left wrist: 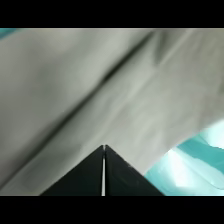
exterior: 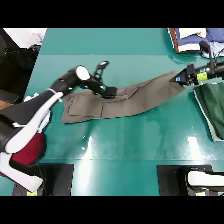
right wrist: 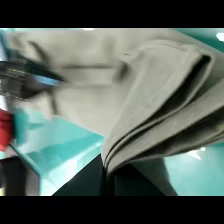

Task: Fold the shirts.

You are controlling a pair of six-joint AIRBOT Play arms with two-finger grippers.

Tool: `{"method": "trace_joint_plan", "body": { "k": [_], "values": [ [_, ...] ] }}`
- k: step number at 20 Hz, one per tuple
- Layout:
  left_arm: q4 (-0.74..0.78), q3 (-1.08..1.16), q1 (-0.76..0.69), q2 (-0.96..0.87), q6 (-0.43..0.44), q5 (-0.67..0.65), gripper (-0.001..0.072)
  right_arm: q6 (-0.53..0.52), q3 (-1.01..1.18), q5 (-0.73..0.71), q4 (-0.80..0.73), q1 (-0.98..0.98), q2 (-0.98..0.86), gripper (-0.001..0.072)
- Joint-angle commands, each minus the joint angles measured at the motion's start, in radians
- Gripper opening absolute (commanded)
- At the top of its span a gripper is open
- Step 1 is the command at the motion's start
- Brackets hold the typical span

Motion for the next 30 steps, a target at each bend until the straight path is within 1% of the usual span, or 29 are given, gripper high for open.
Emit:
{"method": "trace_joint_plan", "body": {
  "k": [1, 3, 6, 12, 16, 19, 22, 25, 27, 29, 30],
  "values": [
    [-0.013, 0.096, -0.089, -0.102, -0.006, 0.015, 0.0025, 0.031, 0.017, -0.019, 0.084, 0.066, 0.071, 0.0013],
    [-0.011, 0.095, -0.102, -0.120, -0.024, 0.031, 0.0025, 0.046, 0.080, -0.021, 0.077, 0.109, 0.071, 0.0013],
    [-0.001, 0.095, -0.102, -0.125, -0.024, 0.033, 0.0025, 0.061, 0.186, -0.012, 0.076, 0.161, 0.058, 0.0013],
    [-0.001, 0.095, -0.102, -0.125, -0.023, 0.035, 0.0025, 0.071, 0.358, 0.010, 0.076, 0.303, -0.034, 0.0013],
    [0.007, 0.096, -0.063, -0.085, -0.014, -0.028, 0.0024, 0.053, 0.425, 0.018, 0.076, 0.384, -0.096, 0.0013],
    [0.115, 0.096, 0.010, 0.017, -0.005, -0.084, 0.0024, 0.053, 0.451, 0.030, 0.077, 0.435, -0.130, 0.0013],
    [0.258, 0.096, 0.133, 0.165, 0.009, -0.143, 0.0025, 0.052, 0.497, 0.027, 0.077, 0.528, -0.185, 0.0014],
    [0.381, 0.096, 0.280, 0.315, 0.011, -0.174, 0.0026, 0.014, 0.559, -0.062, 0.078, 0.669, -0.272, 0.0014],
    [0.437, 0.096, 0.373, 0.403, 0.011, -0.178, 0.0025, -0.012, 0.596, -0.185, 0.079, 0.773, -0.346, 0.0017],
    [0.451, 0.096, 0.453, 0.468, 0.010, -0.175, 0.0026, -0.021, 0.574, -0.363, 0.081, 0.868, -0.409, 0.0034],
    [0.451, 0.096, 0.487, 0.490, 0.010, -0.175, 0.0026, -0.030, 0.555, -0.452, 0.081, 0.906, -0.436, 0.0095]
  ]
}}
